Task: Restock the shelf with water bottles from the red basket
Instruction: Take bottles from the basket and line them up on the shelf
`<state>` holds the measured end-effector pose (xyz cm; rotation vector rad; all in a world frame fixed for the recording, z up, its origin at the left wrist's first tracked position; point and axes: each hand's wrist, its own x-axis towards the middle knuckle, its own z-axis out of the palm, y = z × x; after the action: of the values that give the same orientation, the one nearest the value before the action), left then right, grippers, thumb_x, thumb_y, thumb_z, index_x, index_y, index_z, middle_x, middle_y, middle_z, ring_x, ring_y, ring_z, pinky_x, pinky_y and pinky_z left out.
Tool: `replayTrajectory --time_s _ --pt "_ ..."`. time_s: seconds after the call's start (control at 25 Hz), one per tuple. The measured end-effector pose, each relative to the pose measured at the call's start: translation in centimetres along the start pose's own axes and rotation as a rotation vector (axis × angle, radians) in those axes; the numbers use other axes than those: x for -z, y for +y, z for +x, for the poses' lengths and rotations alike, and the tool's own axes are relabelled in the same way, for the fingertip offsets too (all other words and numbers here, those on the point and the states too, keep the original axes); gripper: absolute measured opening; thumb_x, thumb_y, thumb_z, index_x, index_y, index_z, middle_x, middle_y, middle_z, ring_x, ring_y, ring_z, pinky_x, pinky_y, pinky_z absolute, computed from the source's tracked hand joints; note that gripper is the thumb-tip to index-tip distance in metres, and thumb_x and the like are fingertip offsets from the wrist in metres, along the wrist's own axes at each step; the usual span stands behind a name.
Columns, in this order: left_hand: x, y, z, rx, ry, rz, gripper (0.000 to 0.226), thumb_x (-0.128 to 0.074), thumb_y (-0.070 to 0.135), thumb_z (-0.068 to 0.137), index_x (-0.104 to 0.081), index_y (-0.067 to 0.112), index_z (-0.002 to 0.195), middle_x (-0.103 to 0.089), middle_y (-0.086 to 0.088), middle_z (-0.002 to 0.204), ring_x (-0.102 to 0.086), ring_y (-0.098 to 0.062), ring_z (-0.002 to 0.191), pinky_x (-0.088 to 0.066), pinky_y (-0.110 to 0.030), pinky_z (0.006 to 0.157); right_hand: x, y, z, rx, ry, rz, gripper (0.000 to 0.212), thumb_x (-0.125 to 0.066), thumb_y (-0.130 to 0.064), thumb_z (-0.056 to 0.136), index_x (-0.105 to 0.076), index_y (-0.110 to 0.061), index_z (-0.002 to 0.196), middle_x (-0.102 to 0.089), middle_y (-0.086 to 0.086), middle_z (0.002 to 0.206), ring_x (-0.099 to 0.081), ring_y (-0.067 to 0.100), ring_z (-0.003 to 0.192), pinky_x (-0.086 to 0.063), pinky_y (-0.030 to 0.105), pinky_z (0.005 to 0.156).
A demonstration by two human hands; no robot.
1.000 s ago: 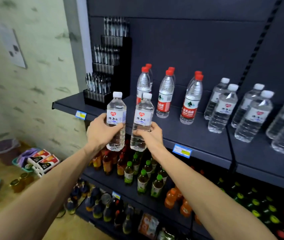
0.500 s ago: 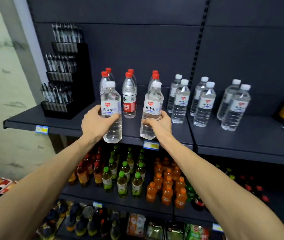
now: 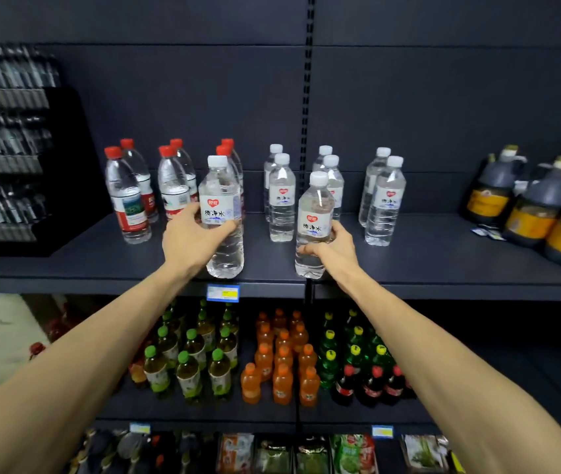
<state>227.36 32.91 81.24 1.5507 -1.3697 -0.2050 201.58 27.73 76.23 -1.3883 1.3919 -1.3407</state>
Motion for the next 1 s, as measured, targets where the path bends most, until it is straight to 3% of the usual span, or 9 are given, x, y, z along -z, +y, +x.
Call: replayTrajectory --time_s 0.12,0.28,0.48,0.64,0.84,1.0 --pt "-4.5 2.4 -0.8 -0.007 -0.049 -0.026 0.047 -0.08 0.061 0.068 -0.069 0.034 0.104 -0.074 0.019 0.092 -0.07 -0.004 0.09 -0.056 -0.032 0.081 3.3 1.2 1.2 0.017 -0.025 -0.002 0.058 -0.088 -0.009 0.056 -0.062 -0.031 0.103 -0.075 -0.007 0.106 -0.07 0.014 0.105 -0.055 0.041 0.099" --pt "-9.4 4.5 -2.2 -0.01 -0.1 -0.026 0.055 -0.081 0.062 0.065 -0.069 0.032 0.11 -0.074 0.017 0.097 -0.069 -0.004 0.091 -0.054 -0.03 0.079 7.8 2.3 2.1 0.034 -0.084 -0.031 0.068 -0.089 -0.012 0.058 -0.062 -0.024 0.12 -0.075 -0.007 0.11 -0.069 0.011 0.107 -0.054 0.037 0.101" --pt "-12.2 6.7 -2.8 -0.025 -0.092 -0.023 0.057 -0.082 0.06 0.067 -0.067 0.03 0.113 -0.073 0.017 0.101 -0.068 -0.004 0.093 -0.052 -0.028 0.078 11.3 3.1 1.8 0.097 -0.021 -0.095 0.06 -0.086 -0.017 0.073 -0.057 -0.022 0.125 -0.069 -0.011 0.113 -0.064 0.006 0.105 -0.047 0.02 0.084" --pt "-14.1 8.0 -3.2 -0.049 -0.094 0.003 0.063 -0.085 0.06 0.066 -0.065 0.028 0.117 -0.07 0.017 0.102 -0.065 -0.005 0.094 -0.052 -0.03 0.081 13.6 4.2 2.3 0.113 -0.003 -0.106 0.071 -0.09 -0.026 0.069 -0.056 -0.021 0.131 -0.071 -0.009 0.116 -0.067 0.008 0.104 -0.053 0.028 0.093" --pt "-16.0 9.1 -3.7 -0.046 -0.105 -0.023 0.07 -0.086 0.062 0.063 -0.062 0.025 0.117 -0.067 0.018 0.101 -0.065 -0.005 0.095 -0.05 -0.027 0.082 16.1 4.9 3.3 0.111 -0.002 -0.105 0.064 -0.091 -0.023 0.069 -0.061 -0.02 0.125 -0.073 -0.008 0.112 -0.07 0.009 0.101 -0.056 0.032 0.094" --pt "-17.2 10.1 -3.9 -0.034 -0.126 -0.034 0.065 -0.088 0.061 0.063 -0.055 0.029 0.109 -0.067 0.018 0.1 -0.065 -0.004 0.093 -0.048 -0.026 0.08 18.0 5.4 4.0 0.115 0.022 -0.114 0.059 -0.09 -0.02 0.071 -0.062 -0.02 0.123 -0.073 -0.007 0.11 -0.068 0.005 0.093 -0.053 0.025 0.085"
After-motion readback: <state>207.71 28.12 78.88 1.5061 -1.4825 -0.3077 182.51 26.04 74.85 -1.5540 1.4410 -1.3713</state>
